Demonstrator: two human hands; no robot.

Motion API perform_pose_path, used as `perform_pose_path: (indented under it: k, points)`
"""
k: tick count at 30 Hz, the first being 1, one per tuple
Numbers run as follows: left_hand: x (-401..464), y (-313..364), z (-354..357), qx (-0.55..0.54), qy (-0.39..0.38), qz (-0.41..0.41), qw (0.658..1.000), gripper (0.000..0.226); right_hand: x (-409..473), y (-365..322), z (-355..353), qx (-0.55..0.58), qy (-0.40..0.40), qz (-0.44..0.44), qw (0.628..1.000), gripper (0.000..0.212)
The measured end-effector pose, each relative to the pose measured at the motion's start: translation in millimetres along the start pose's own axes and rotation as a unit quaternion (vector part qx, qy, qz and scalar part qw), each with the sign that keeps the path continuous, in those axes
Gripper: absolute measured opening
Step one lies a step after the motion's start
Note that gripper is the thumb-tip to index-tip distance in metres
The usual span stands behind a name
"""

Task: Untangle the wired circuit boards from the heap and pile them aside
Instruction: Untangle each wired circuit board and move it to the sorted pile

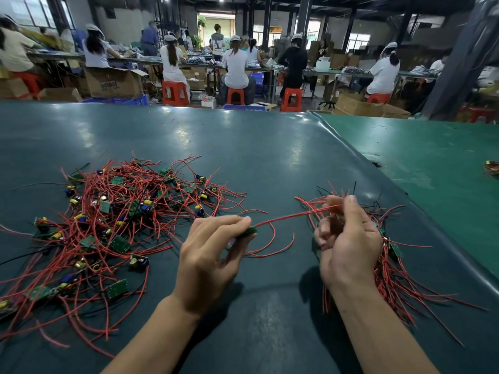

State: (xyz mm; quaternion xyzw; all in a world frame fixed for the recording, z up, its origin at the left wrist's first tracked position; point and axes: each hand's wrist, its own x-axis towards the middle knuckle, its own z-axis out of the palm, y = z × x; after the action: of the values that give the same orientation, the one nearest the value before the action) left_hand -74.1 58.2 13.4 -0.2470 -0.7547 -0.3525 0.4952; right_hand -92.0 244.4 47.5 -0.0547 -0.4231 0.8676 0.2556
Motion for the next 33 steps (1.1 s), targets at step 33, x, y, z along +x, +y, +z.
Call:
perform_pose_path:
  k: [33]
  points:
    - [4, -17, -9, 0.272, -0.071, -0.216, 0.935, 0.033, -13, 21, 1, -0.08, 0.009, 0.134, 0.988, 0.035]
